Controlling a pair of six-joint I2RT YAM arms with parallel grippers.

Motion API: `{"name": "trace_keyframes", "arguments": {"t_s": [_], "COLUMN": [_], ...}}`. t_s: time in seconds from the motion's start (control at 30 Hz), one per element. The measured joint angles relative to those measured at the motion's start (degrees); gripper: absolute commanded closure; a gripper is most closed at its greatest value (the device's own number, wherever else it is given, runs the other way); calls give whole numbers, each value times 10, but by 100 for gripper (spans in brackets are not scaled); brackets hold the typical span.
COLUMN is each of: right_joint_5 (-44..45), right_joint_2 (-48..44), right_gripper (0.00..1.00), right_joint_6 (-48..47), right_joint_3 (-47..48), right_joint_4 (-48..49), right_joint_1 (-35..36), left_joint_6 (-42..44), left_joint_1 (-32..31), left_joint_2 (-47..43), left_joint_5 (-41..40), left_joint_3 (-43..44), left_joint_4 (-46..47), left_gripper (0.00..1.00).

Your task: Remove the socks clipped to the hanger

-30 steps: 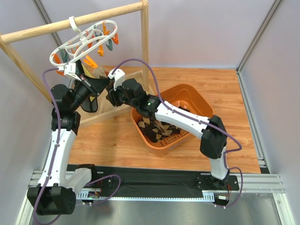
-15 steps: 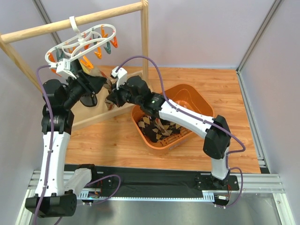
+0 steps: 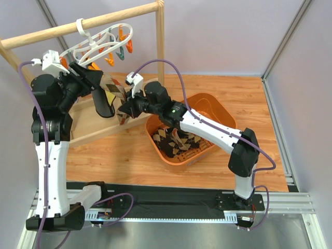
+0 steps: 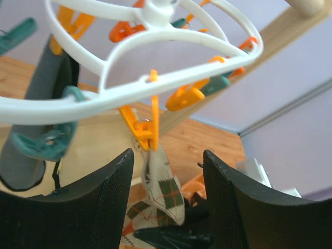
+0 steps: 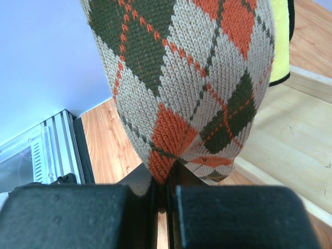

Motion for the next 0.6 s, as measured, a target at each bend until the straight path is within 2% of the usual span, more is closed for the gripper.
{"name": "trace_keyframes", "arguments": {"t_s": [0.13,0.33,0.6], "right_joint_5": [-4,-8,-9], "right_joint_2": [0,0,0], "right_gripper": [99,100,100], "right_joint_6": [0,-2,-6], "right_joint_3": [3,11,15], "right_joint_4": [-1,-4,-5], "right_joint_1": [0,0,0], "left_joint_6": [-12,-22,-45], "left_joint_1": [0,0,0], "left_joint_2": [32,44,25], "left_joint_5": [-54,-91,-82], "left_joint_3": [40,39,-25], "left_joint_4": [-39,-47,38], "left_gripper": [37,36,37]}}
